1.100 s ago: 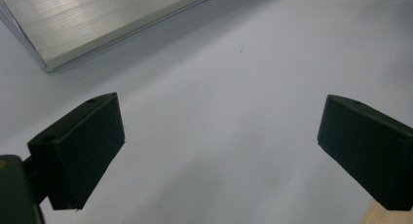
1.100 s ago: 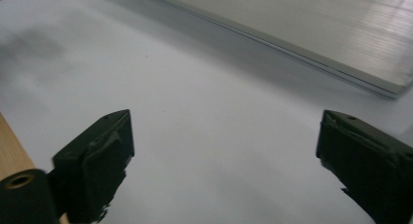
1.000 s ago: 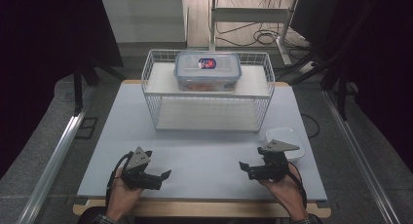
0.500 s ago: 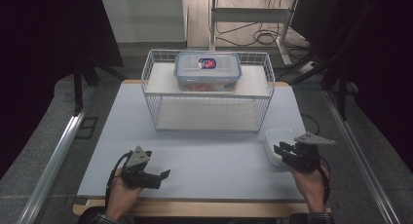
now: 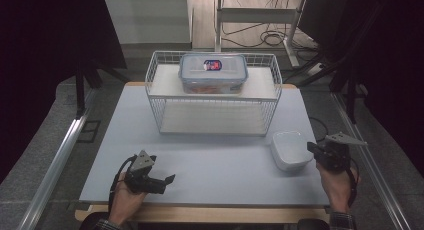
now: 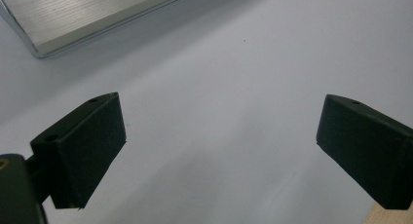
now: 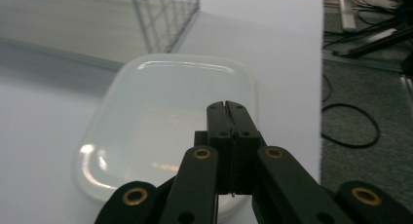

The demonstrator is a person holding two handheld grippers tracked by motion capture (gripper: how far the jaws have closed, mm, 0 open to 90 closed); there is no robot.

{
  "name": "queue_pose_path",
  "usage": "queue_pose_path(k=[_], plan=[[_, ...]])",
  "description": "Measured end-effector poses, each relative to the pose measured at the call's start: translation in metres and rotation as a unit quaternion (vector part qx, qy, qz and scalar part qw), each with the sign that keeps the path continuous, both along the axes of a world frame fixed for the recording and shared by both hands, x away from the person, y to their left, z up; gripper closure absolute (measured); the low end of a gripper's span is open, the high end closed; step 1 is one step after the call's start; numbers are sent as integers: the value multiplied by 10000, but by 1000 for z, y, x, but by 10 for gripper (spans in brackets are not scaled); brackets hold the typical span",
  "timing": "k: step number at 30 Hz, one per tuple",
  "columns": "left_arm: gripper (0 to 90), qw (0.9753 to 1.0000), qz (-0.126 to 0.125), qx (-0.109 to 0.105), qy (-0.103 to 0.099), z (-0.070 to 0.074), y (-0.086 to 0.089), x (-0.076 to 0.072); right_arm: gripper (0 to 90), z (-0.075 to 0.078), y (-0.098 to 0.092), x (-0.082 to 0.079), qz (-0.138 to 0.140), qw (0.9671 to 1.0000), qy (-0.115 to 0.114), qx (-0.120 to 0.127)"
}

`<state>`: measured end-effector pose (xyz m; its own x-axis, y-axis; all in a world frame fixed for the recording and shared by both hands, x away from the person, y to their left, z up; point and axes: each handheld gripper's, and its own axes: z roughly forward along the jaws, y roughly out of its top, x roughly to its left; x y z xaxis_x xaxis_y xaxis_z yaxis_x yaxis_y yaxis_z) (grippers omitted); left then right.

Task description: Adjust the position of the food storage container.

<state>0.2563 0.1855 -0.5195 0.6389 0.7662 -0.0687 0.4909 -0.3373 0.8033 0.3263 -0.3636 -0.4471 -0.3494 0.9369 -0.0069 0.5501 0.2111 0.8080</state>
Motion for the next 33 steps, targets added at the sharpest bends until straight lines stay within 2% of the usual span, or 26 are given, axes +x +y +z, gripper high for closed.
queue_pose_path(k=[7, 11, 13, 14, 18, 25, 33], plan=[[37, 10000, 5, 8, 27, -1, 0, 1, 894, -5, -15, 13, -230, 9997, 25, -73], [38, 10000, 13, 11, 53, -2, 0, 1, 895, -12, -16, 30, -156, 9997, 121, -166], [38, 10000, 16, 11, 57, -2, 0, 2, 894, -13, -16, 33, -141, 9996, 143, -181], [39, 10000, 13, 14, 74, -2, 0, 2, 894, -17, -16, 40, -118, 9995, 208, -215], [39, 10000, 28, 20, 86, -2, 0, 2, 894, -22, -16, 54, -34, 9994, 311, -179], [41, 9999, 29, 24, 95, -2, -1, 2, 895, -24, -12, 54, 80, 9990, 433, -94], [42, 9999, 31, 21, 104, -2, 0, 2, 895, -26, 9, 46, 400, 9976, 565, -38]])
